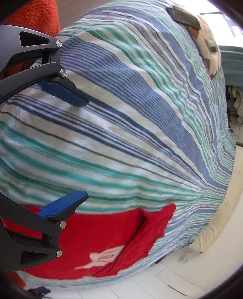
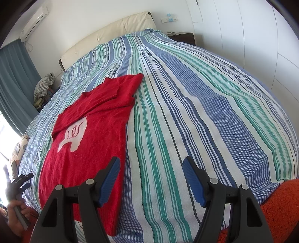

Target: Fold small clothes

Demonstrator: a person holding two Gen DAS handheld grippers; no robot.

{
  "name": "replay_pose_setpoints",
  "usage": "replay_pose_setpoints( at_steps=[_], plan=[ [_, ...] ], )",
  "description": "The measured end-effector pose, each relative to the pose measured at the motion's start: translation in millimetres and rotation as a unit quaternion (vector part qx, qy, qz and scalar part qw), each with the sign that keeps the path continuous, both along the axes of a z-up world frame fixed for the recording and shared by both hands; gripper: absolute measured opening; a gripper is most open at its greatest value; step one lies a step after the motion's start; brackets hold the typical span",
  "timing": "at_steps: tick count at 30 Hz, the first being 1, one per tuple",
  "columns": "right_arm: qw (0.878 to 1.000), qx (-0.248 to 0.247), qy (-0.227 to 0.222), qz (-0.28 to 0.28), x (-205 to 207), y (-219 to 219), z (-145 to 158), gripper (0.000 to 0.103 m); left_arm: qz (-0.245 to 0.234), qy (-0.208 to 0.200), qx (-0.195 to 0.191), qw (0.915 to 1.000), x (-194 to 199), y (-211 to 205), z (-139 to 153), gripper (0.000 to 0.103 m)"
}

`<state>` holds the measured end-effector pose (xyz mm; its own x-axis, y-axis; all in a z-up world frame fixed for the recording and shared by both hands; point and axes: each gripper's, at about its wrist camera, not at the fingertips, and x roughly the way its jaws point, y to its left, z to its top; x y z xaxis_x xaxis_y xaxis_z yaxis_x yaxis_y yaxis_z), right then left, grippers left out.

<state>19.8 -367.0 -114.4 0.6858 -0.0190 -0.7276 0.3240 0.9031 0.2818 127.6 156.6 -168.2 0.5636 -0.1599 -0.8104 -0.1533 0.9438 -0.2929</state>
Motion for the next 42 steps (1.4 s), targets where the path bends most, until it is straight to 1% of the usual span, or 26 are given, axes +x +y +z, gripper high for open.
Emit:
replay_pose_setpoints(
  at_steps=[1,2,3,4,6,8,10,12,13,15,17,18,19,20,21,23,25,27,28,31,33,35,37,39,42],
  plan=[
    [1.0,0.009,0.002,-0.001,-1.1,-1.9,4.1,0.07,-0.017,0.003,-0.039,0.9991,-7.2,-0.6,4.3,0.093],
    [1.0,0.019,0.003,0.003,-2.3,-2.8,8.7,0.07,-0.04,0.006,-0.074,0.9964,-14.7,-3.3,7.0,0.093],
    [0.999,0.033,0.008,0.015,-3.4,-1.8,12.5,0.07,-0.063,0.012,-0.097,0.9933,-21.3,-8.6,7.6,0.093],
    [0.998,0.048,0.017,0.031,-3.5,0.6,14.7,0.07,-0.083,0.02,-0.107,0.9905,-27.3,-15.1,5.6,0.093],
    [0.992,0.094,0.04,0.072,-4.2,10.8,12.4,0.07,-0.118,0.04,-0.11,0.9861,-35.0,-31.1,-3.1,0.092],
    [0.982,0.133,0.069,0.112,-4.7,26.7,1.3,0.07,-0.153,0.06,-0.108,0.9805,-36.8,-49.8,-11.9,0.089],
    [0.977,0.137,0.089,0.136,-5.5,41.8,-11.6,0.07,-0.184,0.072,-0.106,0.9747,-36.3,-66.8,-16.1,0.082],
    [0.976,0.129,0.11,0.137,-4.8,49.8,-26.5,0.07,-0.206,0.073,-0.113,0.9692,-36.1,-78.1,-16.5,0.081],
    [0.975,0.137,0.113,0.133,-4.0,50.5,-33.5,0.07,-0.212,0.075,-0.112,0.9681,-36.6,-82.6,-17.3,0.081],
    [0.973,0.161,0.107,0.128,-1.3,49.4,-42.8,0.069,-0.216,0.09,-0.095,0.9676,-36.5,-89.8,-23.6,0.074],
    [0.968,0.183,0.111,0.133,4.2,50.9,-51.3,0.068,-0.218,0.108,-0.083,0.9663,-37.3,-94.0,-30.9,0.059],
    [0.964,0.192,0.118,0.141,6.2,53.6,-56.5,0.065,-0.221,0.113,-0.08,0.9655,-39.0,-95.8,-32.4,0.054],
    [0.961,0.198,0.124,0.15,8.6,56.3,-59.4,0.046,-0.225,0.117,-0.082,0.9637,-39.9,-97.4,-33.3,0.036],
    [0.959,0.196,0.131,0.156,10.0,59.3,-61.7,0.012,-0.231,0.123,-0.088,0.9611,-40.6,-98.7,-34.0,0.004],
    [0.96,0.188,0.138,0.156,10.6,61.2,-62.9,0.005,-0.232,0.128,-0.095,0.9596,-39.6,-98.7,-35.6,0.005],
    [0.962,0.188,0.129,0.152,9.6,60.8,-59.4,0.004,-0.227,0.126,-0.104,0.9602,-40.1,-97.0,-35.2,0.003],
    [0.966,0.189,0.106,0.143,7.4,56.7,-46.0,0.004,-0.219,0.116,-0.119,0.9615,-42.3,-92.7,-25.8,0.003],
    [0.969,0.195,0.079,0.13,7.1,49.3,-30.6,0.004,-0.211,0.098,-0.161,0.9591,-37.6,-82.9,-10.2,0.003],
    [0.97,0.196,0.065,0.125,9.6,45.5,-23.4,0.004,-0.211,0.084,-0.176,0.9579,-32.3,-82.0,0.7,0.003],
    [0.975,0.189,0.026,0.115,35.8,32.4,-4.3,0.004,-0.211,0.034,-0.192,0.9578,3.8,-85.1,37.4,0.003],
    [0.978,0.183,0.001,0.103,68.0,20.5,6.5,0.004,-0.205,0.009,-0.204,0.9572,43.7,-86.8,57.5,0.003],
    [0.981,0.166,-0.026,0.096,108.5,10.0,18.4,0.004,-0.197,-0.015,-0.195,0.9605,90.7,-95.3,71.9,0.003],
    [0.984,0.144,-0.039,0.094,155.8,2.7,26.8,0.004,-0.187,-0.025,-0.188,0.9638,139.4,-106.2,77.6,0.003],
    [0.987,0.124,-0.036,0.096,207.1,-1.7,28.4,0.004,-0.174,-0.022,-0.186,0.9668,185.8,-118.1,76.1,0.003],
    [0.989,0.115,-0.029,0.086,278.3,-10.0,19.3,0.004,-0.16,-0.019,-0.154,0.9749,246.4,-138.0,67.4,0.003]
  ],
)
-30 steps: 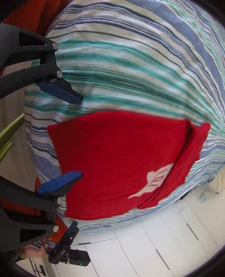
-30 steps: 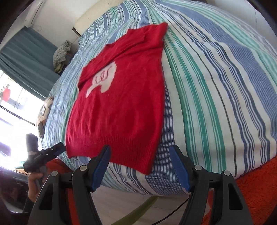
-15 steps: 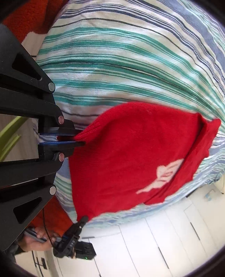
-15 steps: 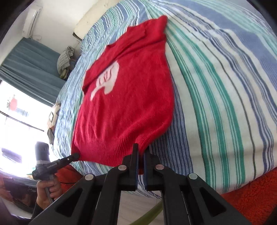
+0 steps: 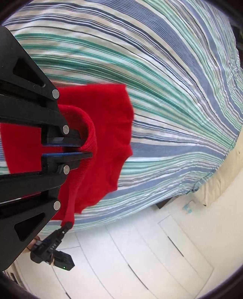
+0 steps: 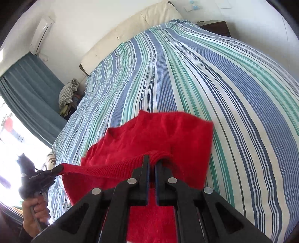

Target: Fold small clothes

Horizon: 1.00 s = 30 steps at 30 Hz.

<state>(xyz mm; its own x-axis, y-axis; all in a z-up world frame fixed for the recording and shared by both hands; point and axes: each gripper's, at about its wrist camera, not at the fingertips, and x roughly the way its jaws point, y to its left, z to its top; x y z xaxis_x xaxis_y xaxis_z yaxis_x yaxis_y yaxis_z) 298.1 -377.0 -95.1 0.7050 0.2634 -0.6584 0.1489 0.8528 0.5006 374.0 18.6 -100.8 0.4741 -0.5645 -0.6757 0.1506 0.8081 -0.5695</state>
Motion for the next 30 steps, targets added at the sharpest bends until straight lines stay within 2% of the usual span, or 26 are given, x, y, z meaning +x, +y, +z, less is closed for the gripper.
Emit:
replay_pose_setpoints(
  at_steps=[1,3,5,7,10,12,13,14,15,16,17,18,19,20,22,24,26,30],
  plan=[
    [1.0,0.001,0.003,-0.005,21.6,-4.0,-6.0,0.004,0.009,0.002,0.012,0.9999,19.5,-5.2,-6.2,0.005],
    [0.999,0.026,0.012,-0.015,58.0,-13.9,-22.5,0.008,0.042,0.016,0.037,0.9983,55.4,-7.0,-20.9,0.018],
    [0.999,0.023,0.032,-0.037,79.6,-22.2,-34.0,0.027,0.083,0.034,0.048,0.9948,74.2,4.5,-33.8,0.052],
    [0.998,0.008,0.025,-0.048,79.9,-26.5,-32.7,0.031,0.117,0.032,0.049,0.9913,77.6,22.4,-35.9,0.055],
    [1.0,-0.018,0.001,-0.017,61.1,-21.7,-16.3,0.031,0.099,-0.003,0.061,0.9932,58.2,34.0,-23.9,0.055],
    [0.999,-0.038,-0.01,0.031,42.9,-6.3,-7.7,0.031,0.048,-0.04,0.077,0.995,32.0,24.5,-13.7,0.057],
    [0.997,-0.043,-0.013,0.061,31.9,3.0,-6.5,0.033,0.013,-0.056,0.079,0.9952,14.3,16.7,-11.8,0.064],
    [0.995,-0.047,-0.013,0.09,21.0,13.1,-8.7,0.04,-0.022,-0.071,0.078,0.9942,-4.5,8.7,-13.3,0.067],
    [0.992,-0.052,-0.008,0.115,7.5,21.6,-14.5,0.045,-0.047,-0.08,0.084,0.9921,-19.7,1.3,-17.8,0.075],
    [0.99,-0.061,0.002,0.131,-4.7,28.0,-23.4,0.051,-0.062,-0.081,0.104,0.9893,-31.6,-5.8,-26.4,0.084],
    [0.987,-0.076,0.018,0.137,-16.1,31.3,-35.6,0.051,-0.068,-0.075,0.135,0.9857,-37.1,-11.1,-38.3,0.086],
    [0.985,-0.097,0.044,0.134,-25.5,30.3,-50.8,0.051,-0.064,-0.058,0.168,0.982,-36.2,-11.8,-52.6,0.086],
    [0.984,-0.113,0.07,0.12,-36.6,23.8,-64.4,0.046,-0.046,-0.03,0.192,0.9797,-32.3,-5.5,-66.8,0.082],
    [0.985,-0.107,0.072,0.111,-49.1,16.4,-70.4,0.039,-0.025,-0.005,0.189,0.9816,-30.0,5.9,-74.2,0.077],
    [0.987,-0.124,0.089,0.059,-76.3,3.3,-64.9,0.045,0.016,0.013,0.138,0.9902,-39.8,29.4,-65.8,0.073],
    [0.993,-0.093,0.071,0.029,-107.1,-5.5,-52.3,0.049,0.03,-0.004,0.144,0.9891,-68.1,34.7,-46.1,0.081],
    [0.994,-0.096,0.056,0.011,-136.2,-2.1,-42.0,0.066,0.019,-0.036,0.178,0.9833,-101.5,27.4,-29.1,0.09],
    [0.993,-0.105,0.051,-0.006,-180.0,16.7,-43.0,0.067,-0.001,-0.067,0.246,0.9669,-159.8,8.0,-19.4,0.093]
  ],
)
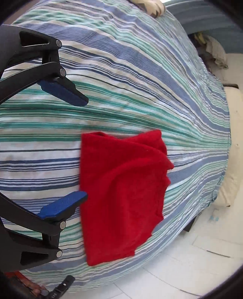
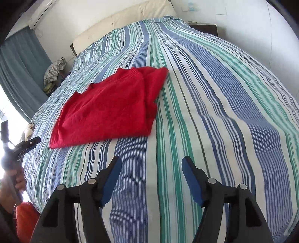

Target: Fold small clothes

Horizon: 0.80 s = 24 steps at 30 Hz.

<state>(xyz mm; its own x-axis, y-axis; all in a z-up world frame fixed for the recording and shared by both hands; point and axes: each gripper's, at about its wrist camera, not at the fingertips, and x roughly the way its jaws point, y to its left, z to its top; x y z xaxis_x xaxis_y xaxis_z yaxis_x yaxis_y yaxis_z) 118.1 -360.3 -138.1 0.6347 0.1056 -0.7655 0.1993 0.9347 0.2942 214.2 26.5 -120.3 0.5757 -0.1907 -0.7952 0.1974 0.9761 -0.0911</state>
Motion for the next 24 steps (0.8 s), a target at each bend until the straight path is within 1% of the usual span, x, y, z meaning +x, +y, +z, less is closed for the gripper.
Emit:
replay_pose_setpoints(
  at_steps=[2,4,6,9,12,15,19,22,24],
  plan=[
    [1.0,-0.002,0.002,-0.008,-14.2,6.8,-4.9,0.067,-0.005,-0.006,0.026,0.9996,-22.5,-7.2,-1.1,0.093],
    [1.0,-0.007,0.007,-0.013,-20.6,10.1,-6.6,0.067,-0.003,-0.008,0.042,0.9991,-38.8,-10.3,-1.7,0.093],
    [1.0,-0.011,0.002,-0.013,-22.8,12.6,-4.3,0.067,0.004,-0.01,0.044,0.999,-47.6,-11.1,-0.8,0.093],
    [0.999,-0.037,-0.007,-0.008,-26.0,19.3,3.3,0.067,0.012,-0.013,0.045,0.9988,-60.0,-9.9,2.0,0.093],
    [0.999,-0.049,-0.014,-0.004,-30.1,24.8,7.3,0.067,0.015,-0.021,0.057,0.9981,-68.1,-11.5,4.6,0.093],
    [0.998,-0.059,-0.011,0.001,-33.5,29.2,4.9,0.067,0.018,-0.025,0.067,0.9973,-69.9,-12.2,6.1,0.093],
    [0.998,-0.068,-0.005,0.004,-36.8,31.9,1.2,0.067,0.022,-0.027,0.07,0.9969,-72.0,-10.5,5.8,0.093],
    [0.997,-0.08,-0.004,0.005,-37.5,33.4,0.7,0.067,0.03,-0.025,0.072,0.9966,-72.2,-7.2,-1.7,0.094],
    [0.995,-0.095,0.0,0.009,-36.3,36.7,-2.2,0.067,0.034,-0.019,0.067,0.997,-70.2,-2.7,-14.1,0.094]
  ],
)
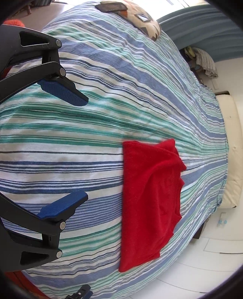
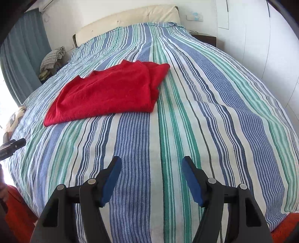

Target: Fold small clothes

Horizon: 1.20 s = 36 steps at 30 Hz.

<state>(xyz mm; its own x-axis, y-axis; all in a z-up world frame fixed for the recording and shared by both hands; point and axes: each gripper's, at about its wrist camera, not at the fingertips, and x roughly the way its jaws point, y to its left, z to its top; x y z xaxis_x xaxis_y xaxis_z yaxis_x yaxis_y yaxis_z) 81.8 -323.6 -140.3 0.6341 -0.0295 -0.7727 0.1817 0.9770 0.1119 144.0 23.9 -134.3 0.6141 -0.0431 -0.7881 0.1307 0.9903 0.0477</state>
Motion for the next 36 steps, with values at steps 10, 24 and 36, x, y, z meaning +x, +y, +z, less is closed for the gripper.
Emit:
replay_pose_setpoints(
  at_steps=[10,24,36],
  plan=[
    [0.997,-0.062,0.041,0.025,7.3,18.4,-39.3,0.083,-0.008,0.021,0.011,0.9997,-7.4,9.8,-72.8,0.102],
    [0.997,-0.069,0.033,0.022,9.0,21.8,-49.4,0.095,-0.017,0.019,0.001,0.9997,-7.0,11.8,-77.7,0.102],
    [0.997,-0.07,0.032,0.022,9.9,22.2,-50.4,0.098,-0.017,0.013,0.005,0.9998,-8.6,11.0,-78.4,0.102]
  ],
)
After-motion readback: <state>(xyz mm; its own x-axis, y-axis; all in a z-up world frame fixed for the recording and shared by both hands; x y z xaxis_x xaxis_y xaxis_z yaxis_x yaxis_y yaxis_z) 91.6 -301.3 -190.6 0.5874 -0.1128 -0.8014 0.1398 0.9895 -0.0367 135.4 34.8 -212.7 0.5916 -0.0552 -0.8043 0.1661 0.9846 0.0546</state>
